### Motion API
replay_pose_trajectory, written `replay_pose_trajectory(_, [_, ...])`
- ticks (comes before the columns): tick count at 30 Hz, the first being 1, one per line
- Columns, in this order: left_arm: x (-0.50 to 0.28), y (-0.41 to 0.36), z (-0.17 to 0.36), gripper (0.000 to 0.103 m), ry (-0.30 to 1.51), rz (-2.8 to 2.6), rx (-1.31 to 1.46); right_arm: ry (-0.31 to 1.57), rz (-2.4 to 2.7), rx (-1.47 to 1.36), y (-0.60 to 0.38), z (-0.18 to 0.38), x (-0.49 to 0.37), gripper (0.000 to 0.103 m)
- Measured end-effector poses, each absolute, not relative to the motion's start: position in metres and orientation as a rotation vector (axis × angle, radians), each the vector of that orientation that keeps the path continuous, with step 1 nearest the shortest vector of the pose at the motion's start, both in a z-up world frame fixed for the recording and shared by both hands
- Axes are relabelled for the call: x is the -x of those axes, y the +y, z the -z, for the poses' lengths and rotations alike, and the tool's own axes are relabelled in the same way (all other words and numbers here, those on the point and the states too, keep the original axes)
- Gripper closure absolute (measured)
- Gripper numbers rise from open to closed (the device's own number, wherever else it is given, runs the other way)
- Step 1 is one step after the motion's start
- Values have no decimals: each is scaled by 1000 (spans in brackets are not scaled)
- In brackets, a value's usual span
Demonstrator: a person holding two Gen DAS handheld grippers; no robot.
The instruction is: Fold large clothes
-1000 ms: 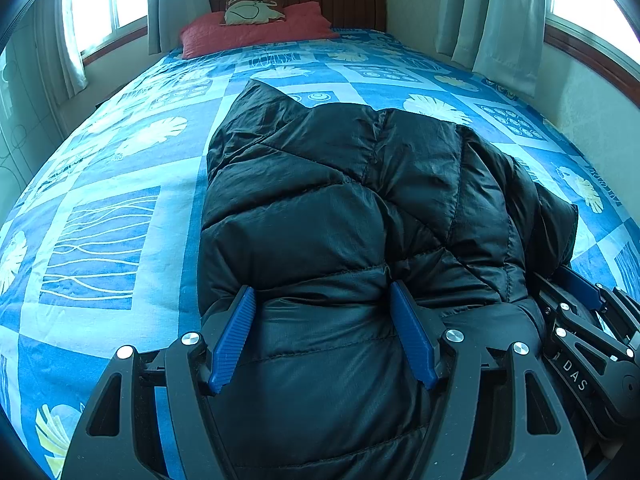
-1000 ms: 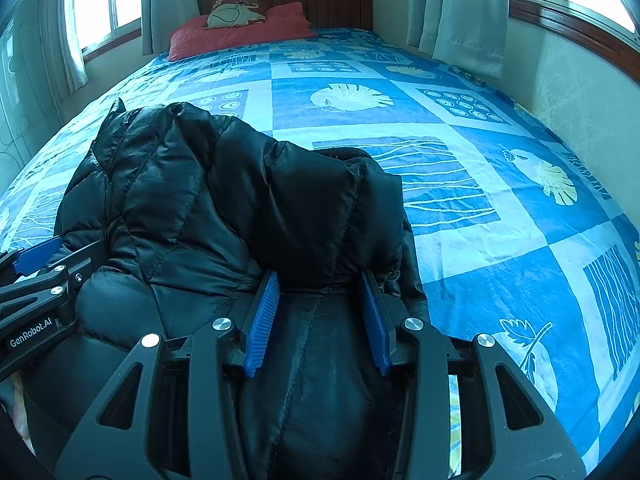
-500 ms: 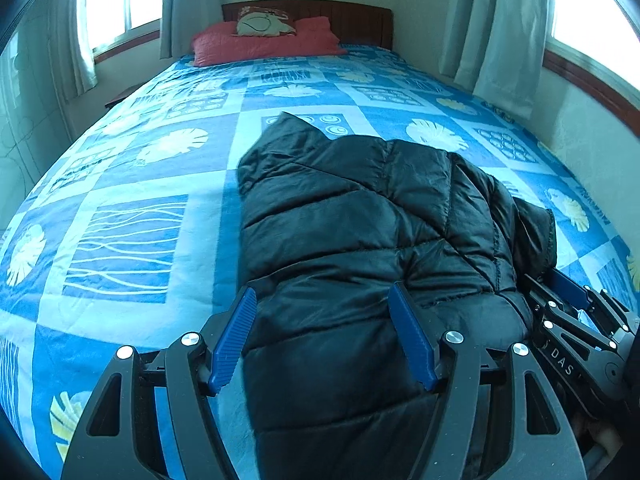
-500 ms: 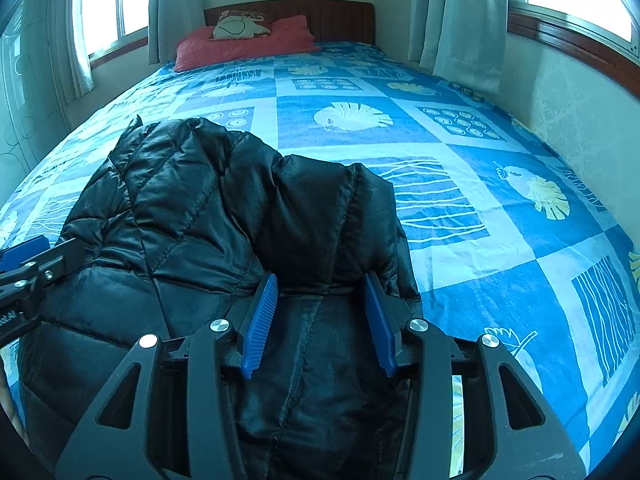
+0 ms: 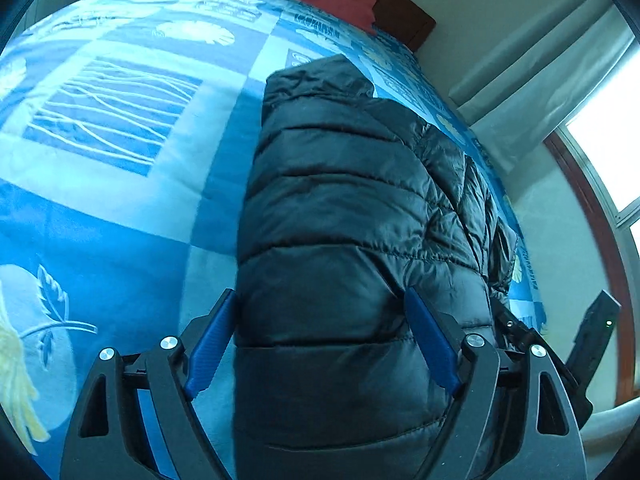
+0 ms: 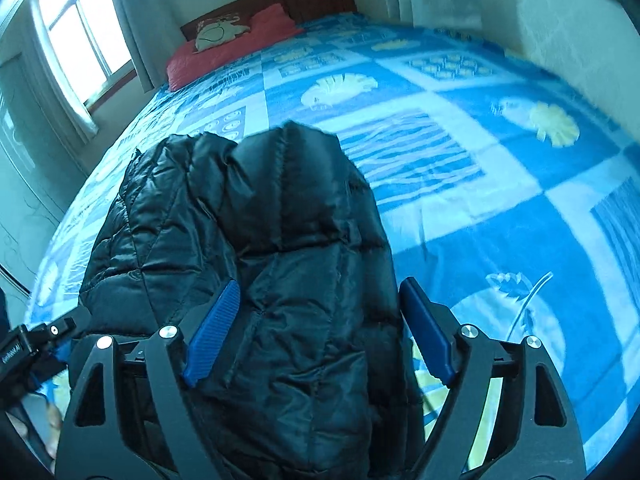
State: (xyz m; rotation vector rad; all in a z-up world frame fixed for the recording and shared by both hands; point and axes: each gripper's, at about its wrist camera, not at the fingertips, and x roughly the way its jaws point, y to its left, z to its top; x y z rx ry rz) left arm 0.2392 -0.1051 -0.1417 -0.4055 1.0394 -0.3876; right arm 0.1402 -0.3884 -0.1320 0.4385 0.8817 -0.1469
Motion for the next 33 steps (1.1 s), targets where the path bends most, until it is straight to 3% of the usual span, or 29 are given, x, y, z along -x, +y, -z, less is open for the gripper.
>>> replay_pose_trajectory(8, [-256, -125, 155, 9, 1070, 443, 439, 906, -11, -705, -410, 165, -144, 13])
replay_pose_trajectory(16, [-255, -141, 149, 19, 1046, 454, 409, 884, -78, -707, -405, 164, -140, 36])
replay_pose_trajectory(33, [-266, -116, 136, 22, 995, 433, 369, 853, -207, -765, -363, 160, -185, 44])
